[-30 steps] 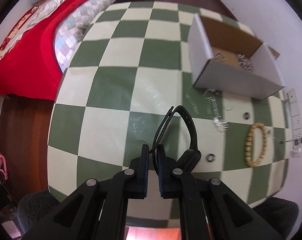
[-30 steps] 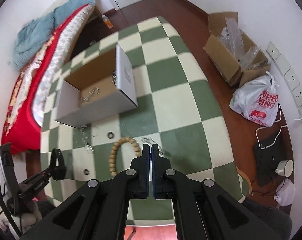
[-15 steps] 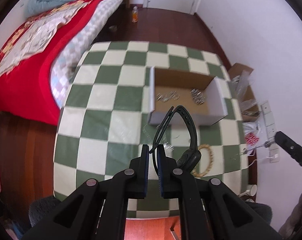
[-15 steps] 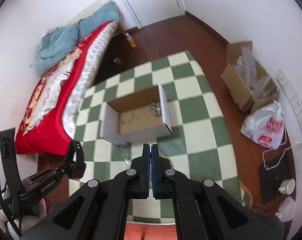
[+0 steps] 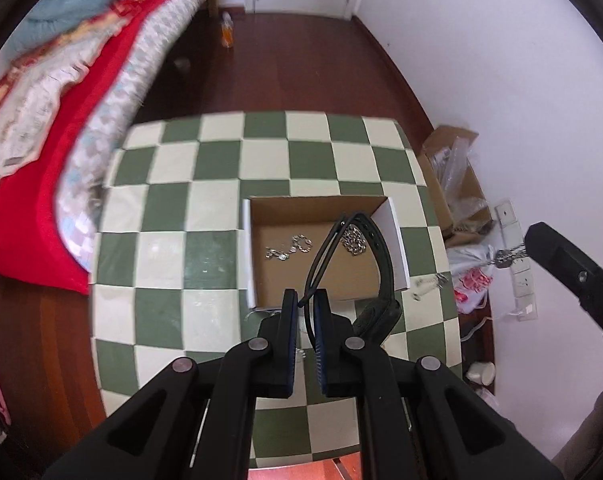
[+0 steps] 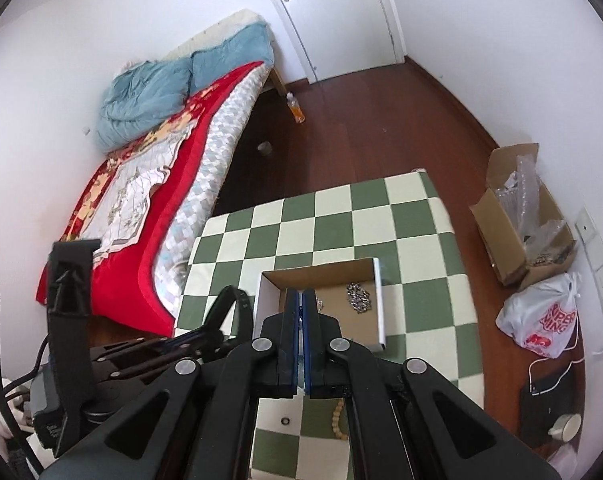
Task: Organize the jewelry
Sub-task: 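Carry the watch band with the left tool into the box, then open the left tool to release the watch band in the box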
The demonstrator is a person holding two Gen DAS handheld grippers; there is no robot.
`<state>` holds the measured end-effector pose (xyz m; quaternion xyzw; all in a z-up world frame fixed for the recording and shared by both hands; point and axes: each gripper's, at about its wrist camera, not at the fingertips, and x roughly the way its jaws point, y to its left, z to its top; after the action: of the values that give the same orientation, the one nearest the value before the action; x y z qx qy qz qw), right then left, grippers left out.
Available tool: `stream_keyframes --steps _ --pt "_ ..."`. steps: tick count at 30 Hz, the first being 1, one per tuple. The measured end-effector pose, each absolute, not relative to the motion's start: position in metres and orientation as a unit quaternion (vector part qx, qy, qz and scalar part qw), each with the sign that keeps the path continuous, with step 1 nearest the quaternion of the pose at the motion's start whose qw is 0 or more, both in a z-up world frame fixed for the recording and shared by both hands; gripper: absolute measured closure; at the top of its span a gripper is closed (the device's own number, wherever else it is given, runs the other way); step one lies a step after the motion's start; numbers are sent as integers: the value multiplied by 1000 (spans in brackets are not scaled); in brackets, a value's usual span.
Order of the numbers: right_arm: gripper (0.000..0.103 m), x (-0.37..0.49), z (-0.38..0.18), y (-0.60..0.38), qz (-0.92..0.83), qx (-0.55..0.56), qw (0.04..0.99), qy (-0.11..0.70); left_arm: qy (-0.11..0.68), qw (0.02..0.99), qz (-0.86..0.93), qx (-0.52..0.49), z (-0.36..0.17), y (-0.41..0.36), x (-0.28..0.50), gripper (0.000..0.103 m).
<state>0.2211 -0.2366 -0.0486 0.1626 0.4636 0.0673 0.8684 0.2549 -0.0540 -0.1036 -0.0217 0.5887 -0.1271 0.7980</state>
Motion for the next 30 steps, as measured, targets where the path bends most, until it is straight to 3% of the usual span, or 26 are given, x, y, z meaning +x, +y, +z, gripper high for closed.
stream_keyframes --steps 13,15,16,17,18,19,21,22,24,26,27,30 --pt "101 294 -172 -231 49 166 800 574 665 737 -110 -41 -187 -59 311 90" --pt "101 298 -185 -232 54 166 787 592 661 743 -102 -38 -187 -57 313 82" --pt "101 300 -191 -233 54 163 781 600 656 747 -101 -40 -186 -55 315 69" --pt "100 301 -194 -233 52 160 780 602 651 752 -95 -45 -184 -52 316 44" --pt "93 301 -196 -234 49 155 779 606 649 754 -92 -53 -182 -50 318 30" --pt "72 302 -198 -236 43 154 776 610 644 758 -88 -58 -180 -47 319 18" --pt "43 303 -198 -239 34 150 778 610 637 764 -83 -63 -175 -42 321 18" --pt "37 302 -196 -241 27 146 780 608 631 769 -81 -63 -171 -39 320 17" --pt "36 301 -193 -242 7 120 786 606 620 779 -69 -57 -165 -34 319 10" --pt "21 299 -192 -242 -10 98 789 606 604 794 -50 -45 -158 -28 315 7" --pt "8 298 -192 -241 -19 83 791 606 596 801 -41 -38 -156 -25 312 7" --pt "3 290 -195 -236 -36 43 797 601 561 828 -9 -10 -148 -18 300 3"
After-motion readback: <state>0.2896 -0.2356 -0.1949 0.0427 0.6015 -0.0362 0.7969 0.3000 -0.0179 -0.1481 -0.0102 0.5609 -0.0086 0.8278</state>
